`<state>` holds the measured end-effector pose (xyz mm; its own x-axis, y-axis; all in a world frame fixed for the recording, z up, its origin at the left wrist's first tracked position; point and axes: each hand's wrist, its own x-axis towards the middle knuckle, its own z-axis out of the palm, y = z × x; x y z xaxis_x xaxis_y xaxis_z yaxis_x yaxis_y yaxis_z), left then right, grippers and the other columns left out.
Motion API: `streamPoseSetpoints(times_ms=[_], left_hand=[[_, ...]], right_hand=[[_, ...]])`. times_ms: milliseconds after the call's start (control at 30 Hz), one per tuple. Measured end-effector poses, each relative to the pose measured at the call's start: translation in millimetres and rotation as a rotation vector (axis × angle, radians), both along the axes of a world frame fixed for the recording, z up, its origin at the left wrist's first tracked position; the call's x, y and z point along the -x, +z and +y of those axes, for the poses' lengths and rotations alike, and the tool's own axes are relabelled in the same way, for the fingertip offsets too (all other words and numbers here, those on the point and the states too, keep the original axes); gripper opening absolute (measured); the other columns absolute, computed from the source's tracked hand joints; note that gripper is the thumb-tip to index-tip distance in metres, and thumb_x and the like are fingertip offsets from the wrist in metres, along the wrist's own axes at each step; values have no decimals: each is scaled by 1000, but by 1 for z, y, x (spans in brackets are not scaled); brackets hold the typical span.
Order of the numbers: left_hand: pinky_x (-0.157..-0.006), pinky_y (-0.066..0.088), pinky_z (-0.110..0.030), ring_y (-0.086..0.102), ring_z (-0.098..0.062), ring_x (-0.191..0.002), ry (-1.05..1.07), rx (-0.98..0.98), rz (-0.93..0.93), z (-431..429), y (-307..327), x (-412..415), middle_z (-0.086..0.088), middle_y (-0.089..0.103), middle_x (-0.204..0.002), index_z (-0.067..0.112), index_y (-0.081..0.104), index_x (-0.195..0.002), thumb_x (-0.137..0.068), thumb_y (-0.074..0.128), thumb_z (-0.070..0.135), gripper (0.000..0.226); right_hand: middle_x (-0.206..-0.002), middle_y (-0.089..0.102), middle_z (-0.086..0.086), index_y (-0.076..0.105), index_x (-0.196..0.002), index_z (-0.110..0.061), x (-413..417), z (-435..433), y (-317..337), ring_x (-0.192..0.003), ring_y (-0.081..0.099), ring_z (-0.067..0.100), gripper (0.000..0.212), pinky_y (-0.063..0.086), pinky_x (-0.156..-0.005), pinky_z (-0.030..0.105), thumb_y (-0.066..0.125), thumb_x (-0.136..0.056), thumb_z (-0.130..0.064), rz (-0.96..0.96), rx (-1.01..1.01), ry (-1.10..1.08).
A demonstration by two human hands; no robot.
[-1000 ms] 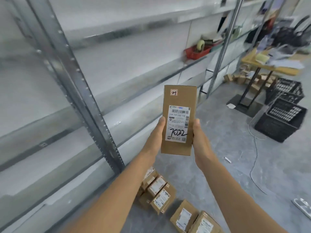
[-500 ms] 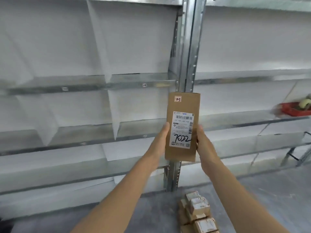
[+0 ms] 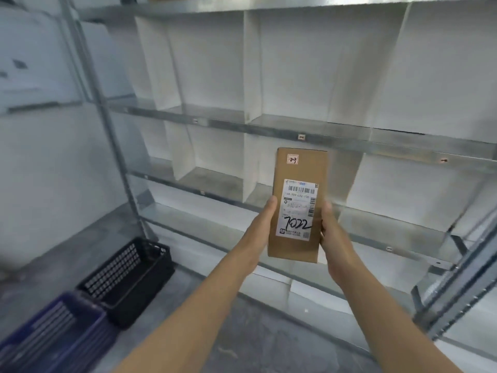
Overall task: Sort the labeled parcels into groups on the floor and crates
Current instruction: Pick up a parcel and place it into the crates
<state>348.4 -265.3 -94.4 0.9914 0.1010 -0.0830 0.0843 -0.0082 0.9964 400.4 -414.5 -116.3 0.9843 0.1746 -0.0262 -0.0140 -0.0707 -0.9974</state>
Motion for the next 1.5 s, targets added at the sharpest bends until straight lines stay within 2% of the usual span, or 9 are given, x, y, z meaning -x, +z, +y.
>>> streamPoseSetpoints(times_ms=[133, 267, 433, 500, 667, 1000, 1200, 1367, 1500], left_hand=[[-122, 30, -49, 54, 17, -101, 194, 10, 2, 69, -9, 14, 36, 70, -98, 65, 63, -101, -104, 19, 67, 44], [-119, 32, -44, 58, 21, -97, 382, 20, -2, 127, -20, 27, 39, 70, -98, 62, 63, -104, -105, 22, 66, 42], [-87, 47, -26, 66, 18, -84, 639, 86, 24, 181, -28, 41, 32, 74, -94, 52, 64, -111, -106, 25, 62, 40], [-80, 46, -21, 65, 18, -81, 749, 81, 44, 197, -31, 50, 32, 73, -88, 52, 64, -106, -105, 27, 63, 39], [-95, 45, -30, 64, 12, -96, 970, 120, 93, 231, -49, 81, 28, 73, -100, 50, 64, -112, -105, 28, 64, 39], [-75, 47, -18, 66, 18, -73, 1234, 243, 169, 321, -93, 155, 28, 72, -82, 46, 65, -106, -106, 31, 60, 37], [-99, 51, -35, 67, -4, -93, 1350, 323, 225, 423, -135, 212, 21, 76, -77, 39, 70, -96, -104, 39, 61, 39], [-75, 54, -25, 69, 1, -78, 1393, 414, 283, 501, -158, 260, 20, 74, -70, 37, 67, -94, -105, 39, 59, 37], [-77, 53, -26, 65, 2, -83, 1395, 449, 318, 555, -176, 291, 19, 72, -84, 39, 65, -94, -105, 37, 60, 36]], right_hand=[[-123, 74, -10, 70, -124, -44, -12, 80, -4, -120, 63, 10, 59, 43, -109, 41, 22, -103, -72, 32, 22, 160], [-111, 75, -16, 69, -122, -42, -20, 153, -11, -105, 65, -1, 53, 45, -90, 27, 23, -107, -63, 38, 14, 350], [-117, 73, -15, 68, -126, -41, -30, 235, -24, -112, 64, 4, 54, 41, -101, 34, 23, -107, -65, 88, 16, 568], [-110, 74, -19, 67, -125, -42, -30, 265, -28, -99, 69, -2, 51, 46, -89, 24, 24, -108, -63, 100, 20, 644], [-114, 76, -15, 66, -132, -39, -16, 328, -47, -106, 69, 1, 52, 48, -79, 23, 27, -108, -63, 142, 59, 858], [-108, 76, -7, 70, -111, -36, 45, 458, -97, -106, 68, 13, 48, 50, -86, 34, 35, -104, -68, 342, 222, 1087], [-107, 71, -11, 66, -104, -38, 99, 566, -129, -110, 62, 14, 40, 42, -105, 38, 36, -106, -64, 359, 293, 1152], [-102, 73, -10, 66, -110, -35, 149, 646, -153, -100, 65, 10, 39, 48, -92, 35, 36, -108, -60, 400, 380, 1182], [-109, 77, -3, 65, -128, -32, 178, 705, -169, -106, 69, 17, 47, 50, -82, 36, 37, -106, -63, 440, 461, 1181]])
